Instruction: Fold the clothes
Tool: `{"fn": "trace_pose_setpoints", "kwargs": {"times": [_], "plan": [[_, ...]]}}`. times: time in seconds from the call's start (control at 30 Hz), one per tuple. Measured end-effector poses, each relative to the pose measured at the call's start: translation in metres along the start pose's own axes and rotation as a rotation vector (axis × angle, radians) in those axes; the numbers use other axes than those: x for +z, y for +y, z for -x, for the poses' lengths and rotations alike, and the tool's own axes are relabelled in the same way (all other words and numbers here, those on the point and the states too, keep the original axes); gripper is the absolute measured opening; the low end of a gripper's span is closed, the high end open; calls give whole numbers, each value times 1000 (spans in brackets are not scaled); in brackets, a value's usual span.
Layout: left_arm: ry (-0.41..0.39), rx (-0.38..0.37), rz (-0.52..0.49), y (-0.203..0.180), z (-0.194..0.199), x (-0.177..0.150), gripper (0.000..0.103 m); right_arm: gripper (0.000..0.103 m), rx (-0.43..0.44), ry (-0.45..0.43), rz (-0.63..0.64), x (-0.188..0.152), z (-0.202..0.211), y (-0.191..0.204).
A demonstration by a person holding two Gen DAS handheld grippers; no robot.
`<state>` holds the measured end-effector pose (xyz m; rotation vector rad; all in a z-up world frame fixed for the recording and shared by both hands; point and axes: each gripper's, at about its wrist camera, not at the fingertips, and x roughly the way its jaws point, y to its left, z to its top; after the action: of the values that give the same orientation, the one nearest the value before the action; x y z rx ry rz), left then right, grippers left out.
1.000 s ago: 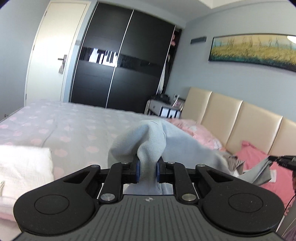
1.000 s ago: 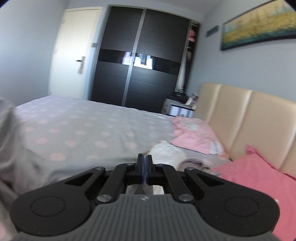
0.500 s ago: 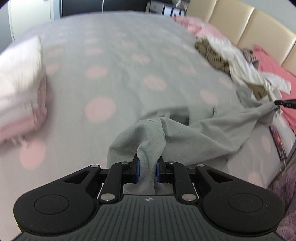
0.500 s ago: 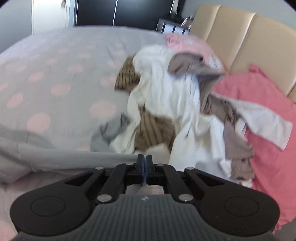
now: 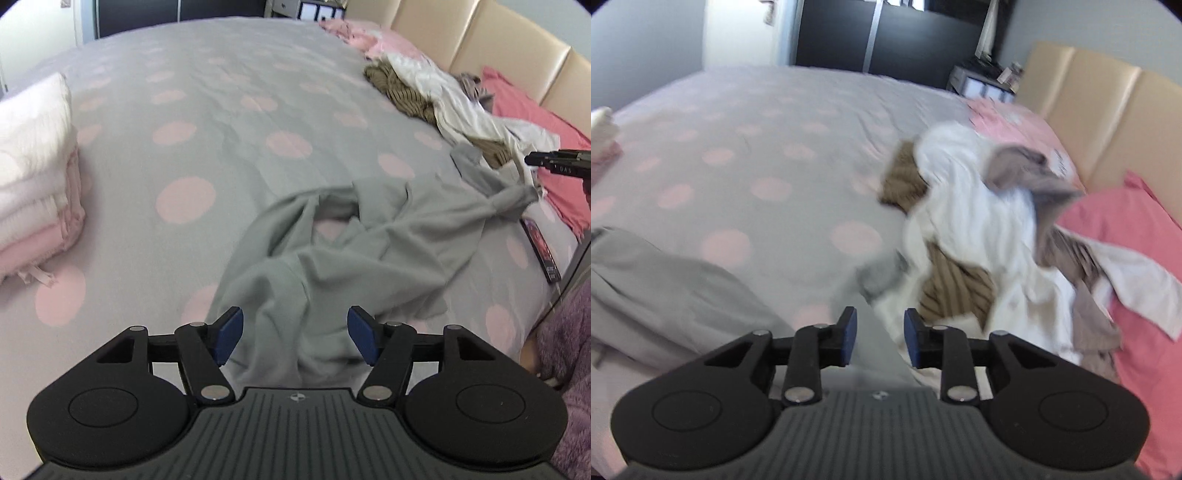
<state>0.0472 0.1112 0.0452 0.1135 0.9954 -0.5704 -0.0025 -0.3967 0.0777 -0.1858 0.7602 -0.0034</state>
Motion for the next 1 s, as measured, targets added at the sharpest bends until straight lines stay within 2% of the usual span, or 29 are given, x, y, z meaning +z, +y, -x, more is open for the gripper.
{"fn": "trace_pose_setpoints", "kwargs": {"times": [0.2,0.33,0.5,0.67,0.8,0.83,0.87,0.9,0.93,1.0], "plan": [[-11,24,63,7,-9,9,61,33,132,33,69,17,-28,28],[28,14,66,7,-23,10,61,39,216,67,78,20,-51,42],[82,17,60,8,-39,8,61,42,284,116,94,24,-90,61],[112,2,95,16,-47,5,61,58,379,141,80,27,-123,72],[113,-37,120,21,-46,4,61,58,458,208,13,25,-145,75],[113,-47,126,23,-46,4,55,46,478,225,-5,25,-151,76],[114,-57,132,24,-45,4,51,19,498,242,-23,24,-157,76],[114,-66,138,25,-45,4,43,9,514,256,-42,25,-158,76],[114,-76,145,26,-45,4,33,7,520,252,-46,27,-154,76],[112,-89,149,27,-44,4,24,5,515,217,-38,31,-142,73]]}}
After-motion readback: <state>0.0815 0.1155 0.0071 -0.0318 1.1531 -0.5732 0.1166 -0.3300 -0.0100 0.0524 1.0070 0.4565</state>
